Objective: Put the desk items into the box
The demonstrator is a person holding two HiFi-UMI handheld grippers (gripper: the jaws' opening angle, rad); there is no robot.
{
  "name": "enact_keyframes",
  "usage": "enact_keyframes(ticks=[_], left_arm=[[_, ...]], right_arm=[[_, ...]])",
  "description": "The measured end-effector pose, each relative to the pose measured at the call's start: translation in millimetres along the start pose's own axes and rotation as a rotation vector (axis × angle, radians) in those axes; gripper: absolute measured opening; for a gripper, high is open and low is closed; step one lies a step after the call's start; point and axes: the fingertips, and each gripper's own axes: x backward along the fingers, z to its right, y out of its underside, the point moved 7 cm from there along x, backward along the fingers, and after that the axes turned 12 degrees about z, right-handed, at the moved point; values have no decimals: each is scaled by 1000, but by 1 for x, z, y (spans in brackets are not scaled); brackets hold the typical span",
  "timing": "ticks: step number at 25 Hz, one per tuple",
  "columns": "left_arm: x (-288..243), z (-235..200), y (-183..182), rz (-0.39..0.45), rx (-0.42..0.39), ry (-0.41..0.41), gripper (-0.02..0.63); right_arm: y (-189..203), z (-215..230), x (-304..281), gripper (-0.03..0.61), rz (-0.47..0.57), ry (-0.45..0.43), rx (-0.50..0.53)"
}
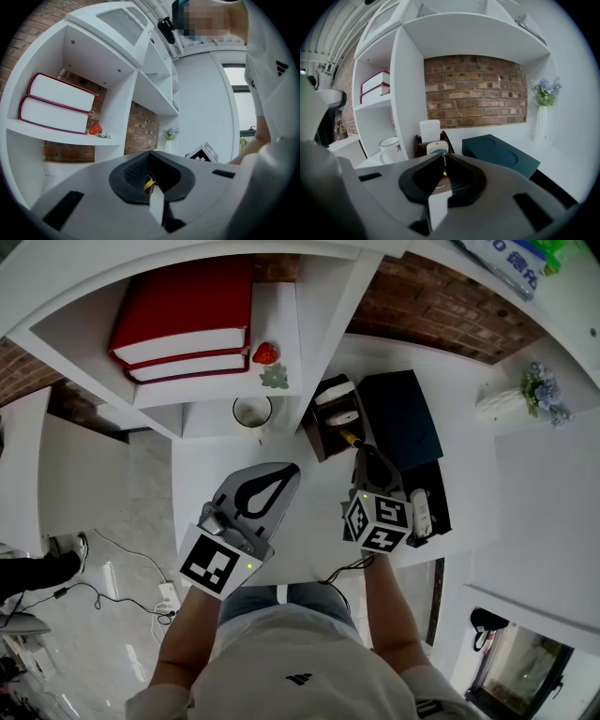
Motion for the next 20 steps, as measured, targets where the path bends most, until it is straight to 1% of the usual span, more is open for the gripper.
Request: enact_keyframes(ticks=[5, 12, 16, 20], left_arm=[[-3, 5, 0, 5, 1, 18, 11], [-13, 21, -2, 13, 1, 78, 11], [-22, 35, -2, 19, 3, 128, 11], [-31, 52, -1, 26, 8, 187, 11]], right_arm=[[-8, 3, 12, 23, 33, 2, -40], [-33, 10, 33, 23, 104, 5, -81], [-41, 20, 52, 23, 138, 32, -106], [-45, 34, 74, 23, 163, 83, -122]])
